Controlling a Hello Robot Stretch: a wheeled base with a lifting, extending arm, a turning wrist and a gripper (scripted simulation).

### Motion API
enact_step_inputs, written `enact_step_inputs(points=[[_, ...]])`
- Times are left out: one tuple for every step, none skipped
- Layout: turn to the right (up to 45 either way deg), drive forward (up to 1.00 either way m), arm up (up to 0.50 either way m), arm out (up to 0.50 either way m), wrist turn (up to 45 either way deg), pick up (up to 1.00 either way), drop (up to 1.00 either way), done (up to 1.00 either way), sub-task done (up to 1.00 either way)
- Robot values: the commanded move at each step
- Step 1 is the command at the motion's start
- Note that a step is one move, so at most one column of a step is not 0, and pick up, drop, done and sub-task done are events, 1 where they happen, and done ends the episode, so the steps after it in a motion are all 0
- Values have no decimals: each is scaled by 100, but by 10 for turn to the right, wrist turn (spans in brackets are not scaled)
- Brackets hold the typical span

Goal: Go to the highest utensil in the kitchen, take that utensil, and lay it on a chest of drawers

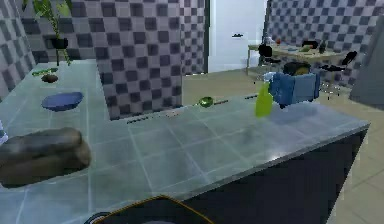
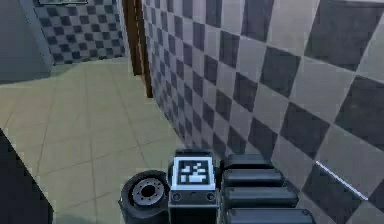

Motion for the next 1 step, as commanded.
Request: enact_step_inputs(points=[[450,0,0,0,0,0,0,0,0]])
